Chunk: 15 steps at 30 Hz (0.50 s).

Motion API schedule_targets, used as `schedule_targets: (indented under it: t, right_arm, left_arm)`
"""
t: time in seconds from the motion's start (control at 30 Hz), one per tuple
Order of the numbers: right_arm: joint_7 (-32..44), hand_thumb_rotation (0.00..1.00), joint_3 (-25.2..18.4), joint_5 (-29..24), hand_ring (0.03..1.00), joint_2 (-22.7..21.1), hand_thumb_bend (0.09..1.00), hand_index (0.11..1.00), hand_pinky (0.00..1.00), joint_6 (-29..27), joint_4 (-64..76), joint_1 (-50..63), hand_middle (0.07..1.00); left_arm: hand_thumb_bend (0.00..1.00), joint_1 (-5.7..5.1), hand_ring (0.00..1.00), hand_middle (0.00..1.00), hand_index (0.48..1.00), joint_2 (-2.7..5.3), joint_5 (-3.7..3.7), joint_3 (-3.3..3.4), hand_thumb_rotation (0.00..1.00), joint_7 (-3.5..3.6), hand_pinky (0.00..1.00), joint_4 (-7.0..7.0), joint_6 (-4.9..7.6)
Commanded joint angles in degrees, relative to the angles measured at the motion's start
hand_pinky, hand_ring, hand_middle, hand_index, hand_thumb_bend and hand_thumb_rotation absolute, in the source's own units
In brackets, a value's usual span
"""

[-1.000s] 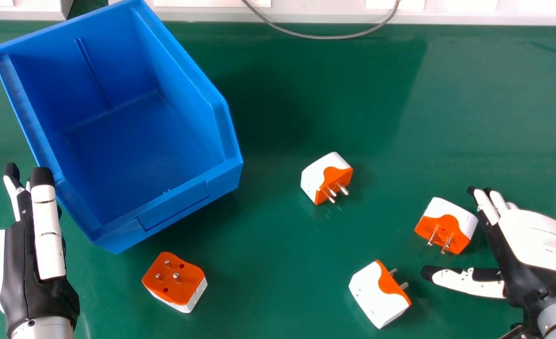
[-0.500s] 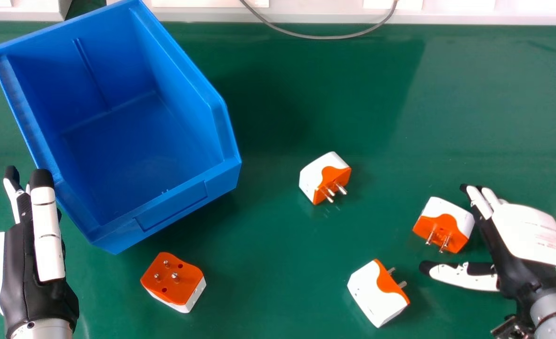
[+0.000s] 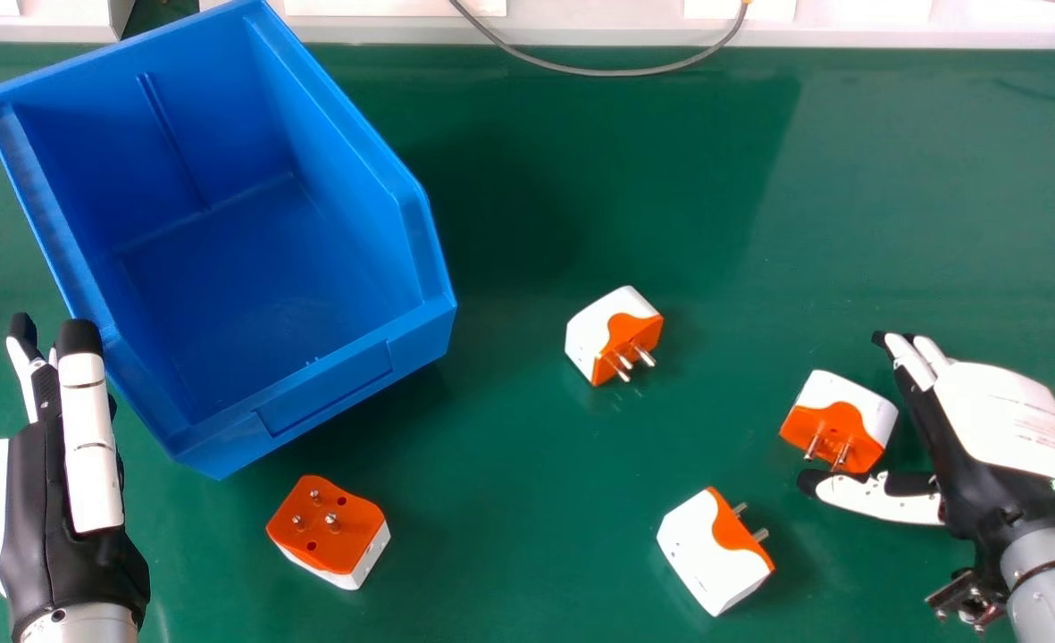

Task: Pick all objects and put in blue box

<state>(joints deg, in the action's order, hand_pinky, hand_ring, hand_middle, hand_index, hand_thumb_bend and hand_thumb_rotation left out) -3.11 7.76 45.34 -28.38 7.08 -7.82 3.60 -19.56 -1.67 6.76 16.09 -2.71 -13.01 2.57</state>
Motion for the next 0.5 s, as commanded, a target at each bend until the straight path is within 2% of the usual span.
schedule_targets:
  t: [0.0,0.1,0.13,0.2,0.27,0.3,0.33,0.47]
  right_arm:
    - [-0.7,0.48,0.3,-0.6,0.896,0.0,0.502,0.912,0.84,0.3,-0.4,-1.0,0.926]
    - [-3.0,0.36,0.2,-0.5,0.798,0.4,0.461,0.831,0.75,-0.1,-1.8,-1.6,0.825]
    - [-4.5,0.36,0.4,-0.2,0.798,0.7,0.461,0.831,0.75,-0.4,-2.6,-1.9,0.825]
    - [-6.8,0.17,0.8,0.3,0.672,0.9,0.429,0.737,0.60,-0.7,-3.8,-2.5,0.714]
    - [-8.8,0.07,1.4,0.6,0.589,1.0,0.408,0.684,0.51,-1.0,-5.5,-3.1,0.646]
    - [-9.5,0.07,1.6,0.6,0.589,1.0,0.408,0.684,0.51,-1.1,-6.1,-3.4,0.646]
    - [-10.2,0.03,1.8,0.7,0.547,1.0,0.397,0.661,0.47,-1.0,-6.7,-3.7,0.615]
    - [-12.2,0.01,2.4,0.6,0.487,1.0,0.462,0.587,0.42,-1.0,-7.6,-4.0,0.527]
  left_arm:
    - [0.64,-0.09,1.00,1.00,1.000,-0.27,-0.03,0.22,1.00,-0.11,1.00,-2.10,-0.27]
    - [0.65,-0.03,1.00,1.00,1.000,-0.18,-0.10,0.18,1.00,-0.20,1.00,-2.32,-0.57]
    - [0.65,-0.08,1.00,1.00,1.000,-0.17,-0.10,0.19,1.00,-0.18,1.00,-2.43,-0.65]
    - [0.65,-0.13,1.00,1.00,1.000,-0.17,-0.08,0.26,1.00,-0.14,1.00,-2.52,-0.72]
    - [0.65,-0.38,1.00,1.00,1.000,-0.10,-0.04,0.27,1.00,-0.12,1.00,-2.89,-0.77]
    - [0.65,-0.46,1.00,1.00,1.000,-0.06,-0.05,0.25,1.00,-0.12,1.00,-3.03,-0.81]
    - [0.65,-0.40,1.00,1.00,1.000,-0.07,-0.03,0.28,1.00,-0.11,1.00,-2.99,-0.83]
    - [0.65,-0.59,1.00,1.00,1.000,-0.05,-0.16,0.29,1.00,-0.14,1.00,-3.15,-0.78]
